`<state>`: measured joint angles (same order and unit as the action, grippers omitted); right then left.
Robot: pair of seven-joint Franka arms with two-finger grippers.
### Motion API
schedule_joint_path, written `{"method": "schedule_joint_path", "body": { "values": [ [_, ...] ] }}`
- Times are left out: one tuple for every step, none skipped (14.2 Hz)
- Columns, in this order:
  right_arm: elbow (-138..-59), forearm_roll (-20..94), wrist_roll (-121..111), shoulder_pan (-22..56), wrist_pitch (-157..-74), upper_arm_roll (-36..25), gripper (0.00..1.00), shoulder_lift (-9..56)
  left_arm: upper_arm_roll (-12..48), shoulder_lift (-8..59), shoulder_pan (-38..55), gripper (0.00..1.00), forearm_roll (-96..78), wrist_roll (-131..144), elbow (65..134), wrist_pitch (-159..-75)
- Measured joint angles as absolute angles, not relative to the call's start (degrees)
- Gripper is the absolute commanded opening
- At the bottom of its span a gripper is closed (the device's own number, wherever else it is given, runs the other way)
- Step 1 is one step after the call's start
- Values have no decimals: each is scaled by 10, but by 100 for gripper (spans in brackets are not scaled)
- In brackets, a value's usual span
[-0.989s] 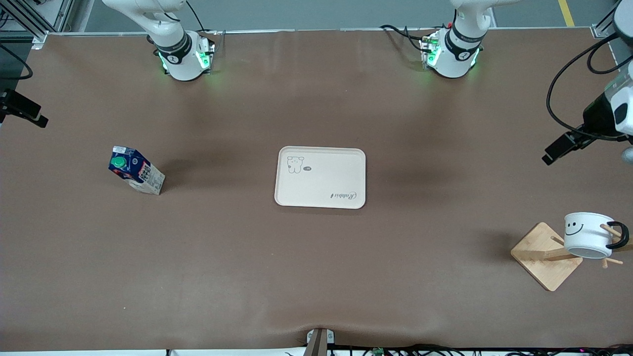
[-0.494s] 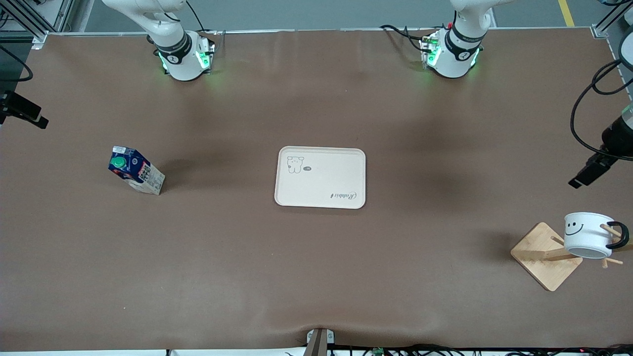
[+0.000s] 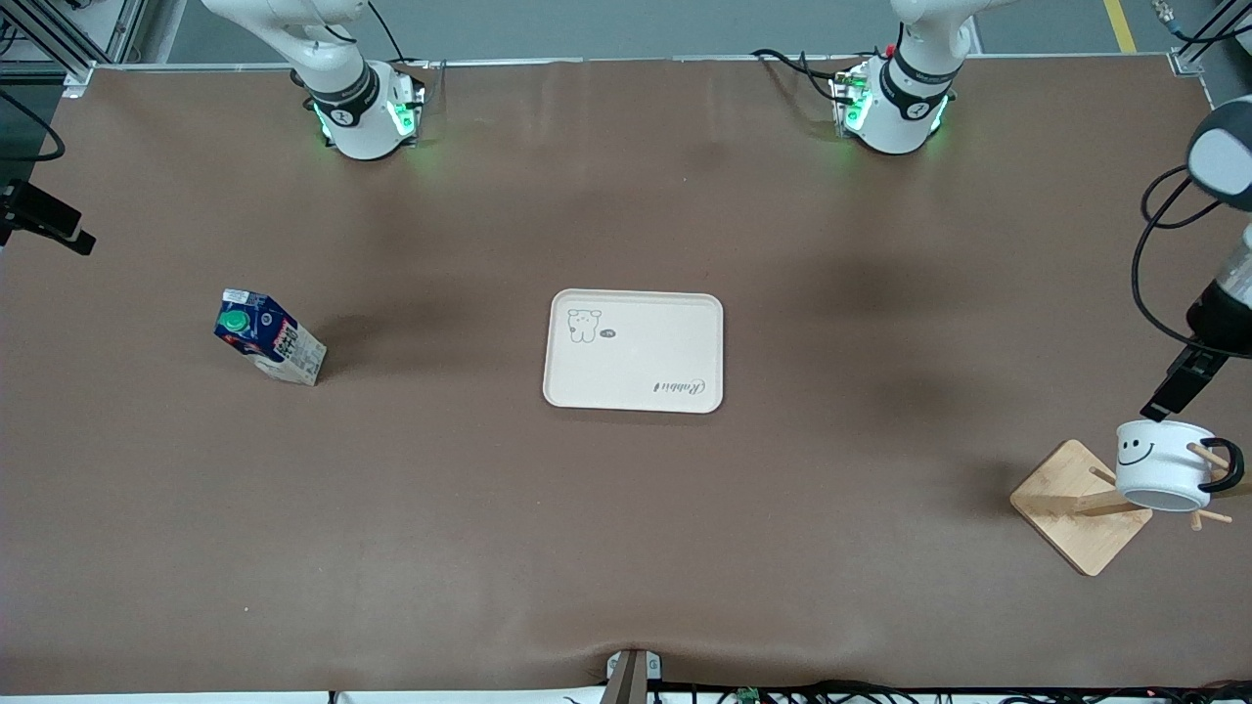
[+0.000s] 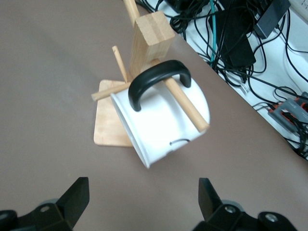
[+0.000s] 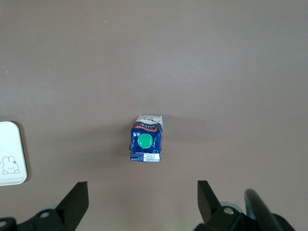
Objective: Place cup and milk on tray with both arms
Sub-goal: 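Move the left gripper down toward the white mug on the stand, then grasp the white mug rim with the left gripper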
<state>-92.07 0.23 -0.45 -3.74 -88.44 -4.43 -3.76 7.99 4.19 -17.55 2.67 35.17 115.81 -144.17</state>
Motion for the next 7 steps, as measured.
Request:
{"method": "schedule_joint_path", "body": {
  "values": [
    [-921,3,-4,-37,-885,-44,100,-38,80,48,-178,100,33,351,1167,-1468],
    [-921,3,-4,-37,-885,-44,100,-38,80,53,-180,100,35,349,1173,-1490],
    [-921,3,-4,-37,-885,-44,100,-38,80,59,-181,100,35,348,1175,-1511],
    [-921,3,-4,-37,-885,-44,100,-38,80,64,-181,100,35,348,1176,-1530],
    [-921,3,-4,-37,-885,-44,100,-38,81,69,-181,100,35,348,1178,-1549],
    [-921,3,-4,-37,-885,-44,100,-38,81,75,-181,100,35,348,1179,-1568],
    [-921,3,-4,-37,-885,-44,100,-38,82,79,-181,100,35,348,1182,-1586]
  ]
}}
